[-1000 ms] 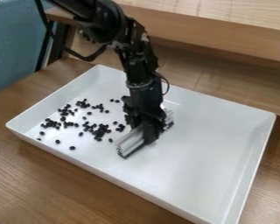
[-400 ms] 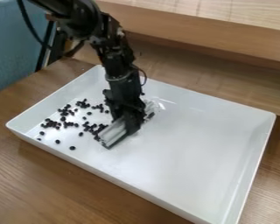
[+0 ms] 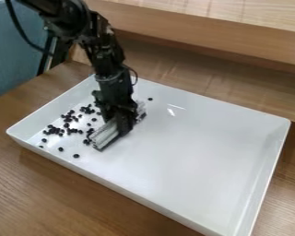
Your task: Sweep into pile
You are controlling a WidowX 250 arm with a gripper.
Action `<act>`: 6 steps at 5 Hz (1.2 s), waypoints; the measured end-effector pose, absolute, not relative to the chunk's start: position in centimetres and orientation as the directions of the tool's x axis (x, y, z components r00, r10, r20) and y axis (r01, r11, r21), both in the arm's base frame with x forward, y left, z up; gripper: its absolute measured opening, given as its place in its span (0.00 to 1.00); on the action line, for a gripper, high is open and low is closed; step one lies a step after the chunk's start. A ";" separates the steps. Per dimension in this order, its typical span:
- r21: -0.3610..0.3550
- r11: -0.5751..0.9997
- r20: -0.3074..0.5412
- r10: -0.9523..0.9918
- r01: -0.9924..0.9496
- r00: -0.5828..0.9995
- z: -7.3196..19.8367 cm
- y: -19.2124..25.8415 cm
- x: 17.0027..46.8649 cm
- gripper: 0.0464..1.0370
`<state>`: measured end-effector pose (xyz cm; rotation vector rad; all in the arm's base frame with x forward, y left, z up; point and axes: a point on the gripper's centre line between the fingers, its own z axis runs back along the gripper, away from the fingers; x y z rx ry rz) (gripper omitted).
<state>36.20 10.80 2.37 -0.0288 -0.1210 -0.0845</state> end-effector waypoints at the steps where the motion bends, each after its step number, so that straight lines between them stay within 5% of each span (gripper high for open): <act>1: -0.013 0.999 0.120 -0.048 0.049 0.992 2.4 12.5 36.0 0.36; 6: 0.002 0.999 0.098 0.041 -0.042 0.994 2.9 17.4 34.7 0.40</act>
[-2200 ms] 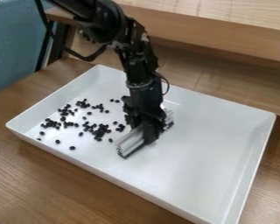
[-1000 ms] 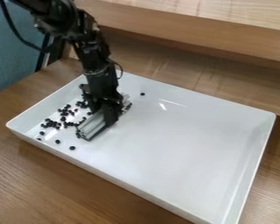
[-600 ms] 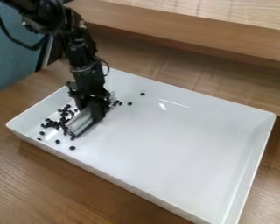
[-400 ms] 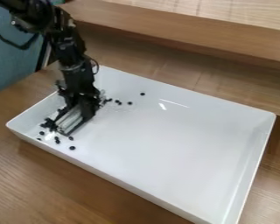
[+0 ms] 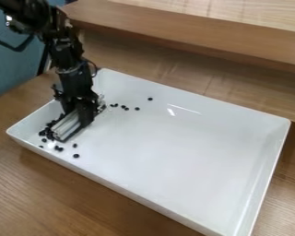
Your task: Sweep into pile
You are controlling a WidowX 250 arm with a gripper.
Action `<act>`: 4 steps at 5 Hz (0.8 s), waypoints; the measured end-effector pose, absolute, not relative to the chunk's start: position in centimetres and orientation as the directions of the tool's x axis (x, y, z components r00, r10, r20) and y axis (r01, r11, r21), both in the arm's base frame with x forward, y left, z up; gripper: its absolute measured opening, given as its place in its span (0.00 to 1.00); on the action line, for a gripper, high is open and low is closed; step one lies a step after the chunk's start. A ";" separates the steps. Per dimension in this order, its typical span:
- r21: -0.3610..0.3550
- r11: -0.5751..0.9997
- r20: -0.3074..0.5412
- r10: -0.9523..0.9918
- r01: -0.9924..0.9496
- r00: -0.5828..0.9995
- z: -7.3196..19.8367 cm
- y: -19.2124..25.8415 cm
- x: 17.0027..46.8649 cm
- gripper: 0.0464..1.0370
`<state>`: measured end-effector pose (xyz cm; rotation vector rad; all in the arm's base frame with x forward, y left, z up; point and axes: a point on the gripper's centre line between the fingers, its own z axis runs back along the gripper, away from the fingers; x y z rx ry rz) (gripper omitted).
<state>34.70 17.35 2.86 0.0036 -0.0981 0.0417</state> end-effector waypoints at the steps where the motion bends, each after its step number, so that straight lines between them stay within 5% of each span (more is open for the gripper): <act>1: -0.030 0.999 0.085 0.030 -0.028 0.996 3.2 16.6 35.1 0.71; 2: -0.079 0.997 0.105 0.012 -0.003 0.994 3.8 15.0 36.1 0.95; 4: -0.089 0.996 0.211 0.017 0.002 0.977 9.1 13.6 37.7 0.96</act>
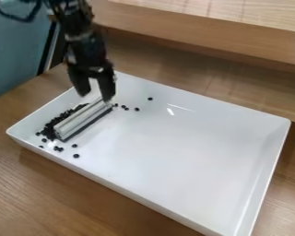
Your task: Sweep into pile
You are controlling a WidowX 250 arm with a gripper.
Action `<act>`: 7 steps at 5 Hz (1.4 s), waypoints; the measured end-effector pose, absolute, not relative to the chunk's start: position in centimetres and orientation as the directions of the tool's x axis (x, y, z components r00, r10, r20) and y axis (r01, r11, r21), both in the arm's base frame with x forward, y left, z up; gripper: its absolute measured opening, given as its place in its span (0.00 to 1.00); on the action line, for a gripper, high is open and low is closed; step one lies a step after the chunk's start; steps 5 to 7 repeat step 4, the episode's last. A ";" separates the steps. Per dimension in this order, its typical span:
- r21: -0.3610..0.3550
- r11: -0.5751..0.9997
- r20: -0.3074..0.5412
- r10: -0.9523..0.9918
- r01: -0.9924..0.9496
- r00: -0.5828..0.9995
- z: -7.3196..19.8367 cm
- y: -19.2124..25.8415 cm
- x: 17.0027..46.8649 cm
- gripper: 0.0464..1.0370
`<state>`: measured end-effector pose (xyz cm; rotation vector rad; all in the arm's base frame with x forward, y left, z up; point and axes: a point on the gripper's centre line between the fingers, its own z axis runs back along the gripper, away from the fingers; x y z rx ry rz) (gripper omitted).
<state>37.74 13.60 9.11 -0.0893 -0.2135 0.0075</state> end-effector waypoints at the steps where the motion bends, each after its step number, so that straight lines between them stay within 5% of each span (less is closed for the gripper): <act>1: -0.082 0.997 0.248 0.011 0.010 0.969 11.7 12.9 38.1 0.96; 4: -0.079 0.978 0.274 -0.165 0.193 0.947 14.0 7.0 39.2 0.96; 7: -0.079 0.978 0.274 -0.165 0.193 0.947 14.0 7.0 39.2 0.96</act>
